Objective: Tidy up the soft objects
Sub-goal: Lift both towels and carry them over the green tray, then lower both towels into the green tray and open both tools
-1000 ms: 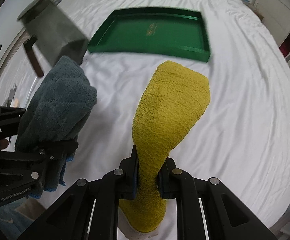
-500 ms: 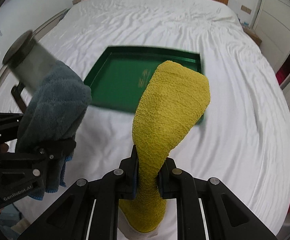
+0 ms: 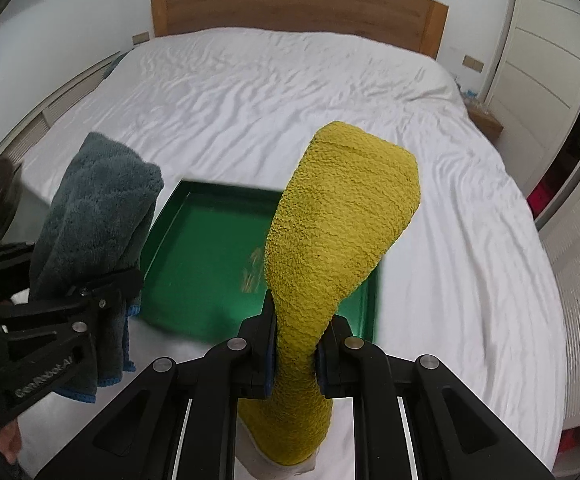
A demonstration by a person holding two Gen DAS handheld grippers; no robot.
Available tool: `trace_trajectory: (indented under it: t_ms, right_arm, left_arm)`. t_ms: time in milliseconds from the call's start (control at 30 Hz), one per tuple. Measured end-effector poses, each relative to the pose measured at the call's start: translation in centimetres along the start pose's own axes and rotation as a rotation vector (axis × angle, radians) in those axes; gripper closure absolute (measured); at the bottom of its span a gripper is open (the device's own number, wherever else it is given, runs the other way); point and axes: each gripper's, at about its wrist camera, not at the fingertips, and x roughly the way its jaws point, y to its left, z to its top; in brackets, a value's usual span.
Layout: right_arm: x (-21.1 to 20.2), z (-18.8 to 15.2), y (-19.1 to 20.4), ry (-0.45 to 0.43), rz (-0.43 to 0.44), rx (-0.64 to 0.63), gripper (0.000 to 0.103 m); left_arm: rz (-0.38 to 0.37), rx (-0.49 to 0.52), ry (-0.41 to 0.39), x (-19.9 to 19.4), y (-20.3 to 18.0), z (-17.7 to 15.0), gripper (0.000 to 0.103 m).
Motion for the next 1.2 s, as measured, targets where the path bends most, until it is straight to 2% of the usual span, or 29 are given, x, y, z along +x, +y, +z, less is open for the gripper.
trace_trajectory:
  t_ms: [133,467,800,1200]
  right_arm:
    - [2.9,1.5,-0.5,-0.009,-0.029,-0.012,0.089]
    - [10.0,3.5,-0.4,0.006,-0.063,0.015,0.089]
    - [14.5,4.0,1.2,0.043,-0.073,-0.002,0.089]
    - [19.2,5.8,0.5,0.094,-0.121,-0.025,0.088]
  left_arm:
    - [0.041,-0.028,-0.011,2.0,0.6,1.1,0.080]
    - [0.139,-0.027,-0.031,4.7,1.4,0.9,0.079]
    - [0.153,-0.010,-0.034,5.8,1.2,0.2,0.079]
    - [0.172,0.003,-0.016,7.8,0.8,0.0,0.078]
